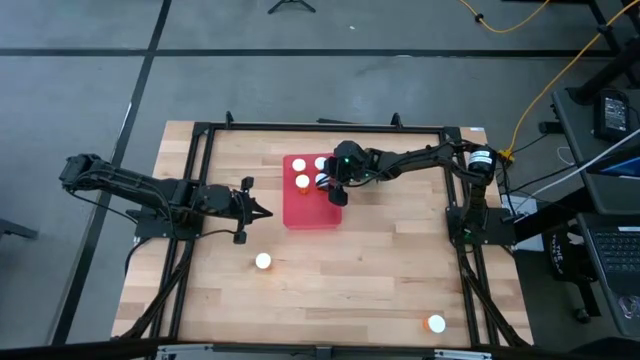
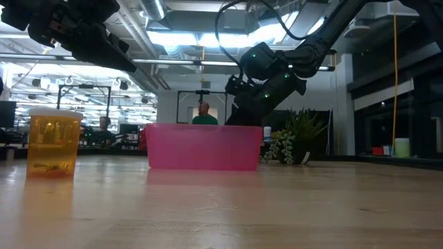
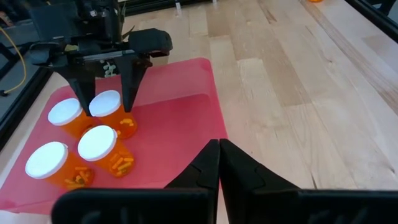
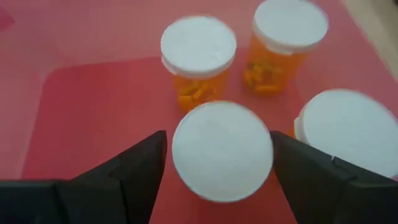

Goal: Pick and place pill bottles into a basket
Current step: Put the orange pill bottle into the red bin

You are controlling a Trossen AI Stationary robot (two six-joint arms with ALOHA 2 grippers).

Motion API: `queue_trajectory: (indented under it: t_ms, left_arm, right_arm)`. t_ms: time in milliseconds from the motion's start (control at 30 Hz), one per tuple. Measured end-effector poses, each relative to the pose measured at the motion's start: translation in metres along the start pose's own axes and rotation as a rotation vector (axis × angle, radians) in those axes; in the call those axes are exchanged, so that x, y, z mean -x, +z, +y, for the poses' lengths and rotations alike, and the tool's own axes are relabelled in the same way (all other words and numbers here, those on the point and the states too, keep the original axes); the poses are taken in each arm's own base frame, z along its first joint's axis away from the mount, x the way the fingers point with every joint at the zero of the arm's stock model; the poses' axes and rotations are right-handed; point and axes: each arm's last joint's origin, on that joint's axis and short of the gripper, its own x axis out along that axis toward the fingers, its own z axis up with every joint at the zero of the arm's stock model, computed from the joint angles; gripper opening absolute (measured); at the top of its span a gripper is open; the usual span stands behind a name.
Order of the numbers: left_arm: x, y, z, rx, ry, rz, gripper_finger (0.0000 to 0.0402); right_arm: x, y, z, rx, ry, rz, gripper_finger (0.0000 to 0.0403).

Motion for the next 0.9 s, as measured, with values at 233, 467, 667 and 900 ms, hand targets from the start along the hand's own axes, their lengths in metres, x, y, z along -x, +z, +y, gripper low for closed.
queue_trajectory:
  t_ms: [233, 467, 667, 900]
  left_arm:
    - [0.000, 0.000, 0.000, 0.000, -0.002, 0.000, 0.0004]
    - [0.000, 0.000, 0.000, 0.000, -0.003, 0.000, 0.0006]
    - [0.000, 0.000, 0.000, 0.000, -0.003, 0.000, 0.0002]
    - [0.000, 0.000, 0.000, 0.000, -0.003, 0.000, 0.0008]
  right_arm:
    - [0.004, 0.003, 0.000, 0.005, -0.005, -0.002, 0.0284]
    - [0.005, 0.004, 0.000, 0.004, -0.007, -0.010, 0.0284]
    - [0.011, 0.010, 0.002, 0.011, -0.009, -0.034, 0.0284]
    - [0.033, 0.031, 0.008, 0.083, -0.015, -0.117, 0.0284]
